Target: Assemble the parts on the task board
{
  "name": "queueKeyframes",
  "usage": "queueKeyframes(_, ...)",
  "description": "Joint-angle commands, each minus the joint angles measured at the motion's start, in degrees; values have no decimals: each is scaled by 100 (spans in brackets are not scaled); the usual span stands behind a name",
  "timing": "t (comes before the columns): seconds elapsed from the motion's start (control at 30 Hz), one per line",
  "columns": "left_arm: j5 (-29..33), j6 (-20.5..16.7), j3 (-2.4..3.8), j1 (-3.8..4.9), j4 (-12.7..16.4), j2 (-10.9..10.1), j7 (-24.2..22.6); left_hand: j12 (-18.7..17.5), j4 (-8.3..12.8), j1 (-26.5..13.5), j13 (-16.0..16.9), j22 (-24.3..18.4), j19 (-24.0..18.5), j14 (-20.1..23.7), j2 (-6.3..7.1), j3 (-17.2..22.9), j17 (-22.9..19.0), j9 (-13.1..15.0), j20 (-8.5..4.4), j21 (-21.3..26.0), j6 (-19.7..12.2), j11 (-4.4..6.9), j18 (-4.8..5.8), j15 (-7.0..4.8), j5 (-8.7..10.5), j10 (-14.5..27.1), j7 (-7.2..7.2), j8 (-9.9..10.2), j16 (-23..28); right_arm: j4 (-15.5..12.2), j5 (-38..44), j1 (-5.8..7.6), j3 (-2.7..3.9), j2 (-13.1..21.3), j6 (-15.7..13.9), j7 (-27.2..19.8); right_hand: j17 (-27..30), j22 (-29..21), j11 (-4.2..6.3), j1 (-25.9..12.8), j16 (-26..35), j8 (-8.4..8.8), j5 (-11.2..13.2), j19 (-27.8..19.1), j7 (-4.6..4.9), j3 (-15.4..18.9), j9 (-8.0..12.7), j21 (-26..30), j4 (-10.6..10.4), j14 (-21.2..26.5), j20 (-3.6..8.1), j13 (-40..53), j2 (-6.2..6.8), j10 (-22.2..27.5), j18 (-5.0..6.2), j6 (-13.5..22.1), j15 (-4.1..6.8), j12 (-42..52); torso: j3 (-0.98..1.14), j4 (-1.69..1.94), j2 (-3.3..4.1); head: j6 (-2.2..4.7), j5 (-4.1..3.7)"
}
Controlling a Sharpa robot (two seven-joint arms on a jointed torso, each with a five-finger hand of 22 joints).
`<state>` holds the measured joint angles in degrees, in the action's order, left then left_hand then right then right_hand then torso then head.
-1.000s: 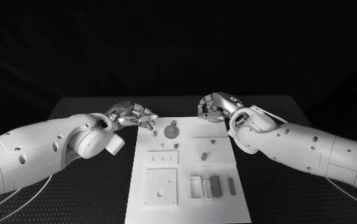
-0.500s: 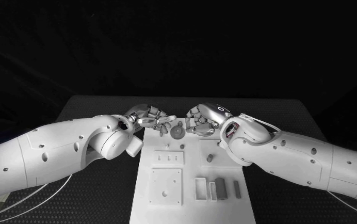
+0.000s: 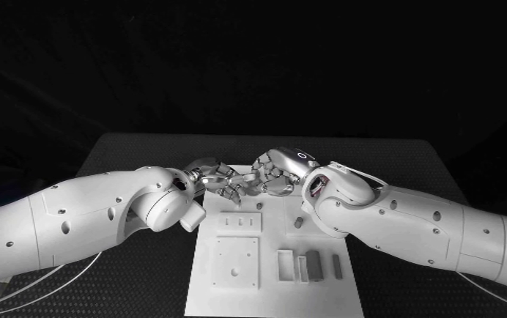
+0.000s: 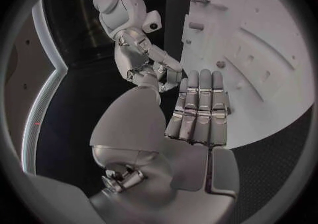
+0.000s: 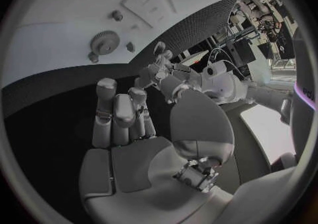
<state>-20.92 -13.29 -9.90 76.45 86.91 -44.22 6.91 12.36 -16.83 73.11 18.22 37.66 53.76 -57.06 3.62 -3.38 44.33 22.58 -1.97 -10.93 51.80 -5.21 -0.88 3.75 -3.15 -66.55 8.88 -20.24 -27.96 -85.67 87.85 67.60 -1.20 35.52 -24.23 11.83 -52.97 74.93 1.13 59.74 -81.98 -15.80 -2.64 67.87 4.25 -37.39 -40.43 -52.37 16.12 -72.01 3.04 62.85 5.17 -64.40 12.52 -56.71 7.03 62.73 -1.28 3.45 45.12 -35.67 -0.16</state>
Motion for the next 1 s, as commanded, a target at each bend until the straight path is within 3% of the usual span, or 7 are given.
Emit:
queueKeyframes(0.03, -69, 165, 1, 2, 20, 10, 177, 41, 4, -2, 19, 10, 55, -28, -52, -13, 13, -1, -8, -21, 39, 20, 28, -20, 35, -27, -10, -17, -30, -21, 95, -4, 0, -30, 77, 4, 4, 113, 2, -36, 1, -16, -25, 4, 95, -6, -7, -21, -25, -6, -36, 8, 22, -24, 248, -136, 16, 4, 8, -5, 4, -17, 2)
queueKeyframes(0.43, 17, 120, 1, 2, 7, 13, 126, 52, 8, 81, 92, 33, 95, -65, -150, -32, 32, 2, -31, -32, 89, 43, 29, -44, 35, -66, -31, -28, -61, 6, 92, -5, -4, -75, 192, -2, 7, 112, 3, -54, 1, -12, -25, 7, 94, -2, -7, -24, -32, -6, -36, 9, 34, -26, 248, -142, 17, 3, 8, -10, -1, -30, -4)
queueKeyframes(0.7, 18, 120, 1, 2, 5, 13, 122, 53, 10, 158, 131, 46, 112, -79, -203, -53, 40, 3, -41, -35, 112, 52, 32, -53, 36, -81, -40, -31, -73, 17, 80, -21, -64, -111, 219, -8, 7, 111, 5, -63, 2, -11, -25, 7, 92, -2, -8, -25, -39, -6, -36, 9, 30, -27, 248, -149, 18, 3, 5, -3, -2, -38, 1)
queueKeyframes(1.0, 0, 141, 1, 2, 29, 41, 130, 49, 17, 346, 194, 66, 134, -100, -300, -92, 51, 5, -56, -36, 149, 66, 37, -68, 35, -104, -56, -36, -88, 8, 74, -23, -74, -165, 187, -21, 7, 111, 6, -67, 1, -10, -25, 7, 91, -4, -9, -25, -43, -7, -36, 9, 25, -28, 248, -153, 19, 3, 5, -4, -2, -44, -4)
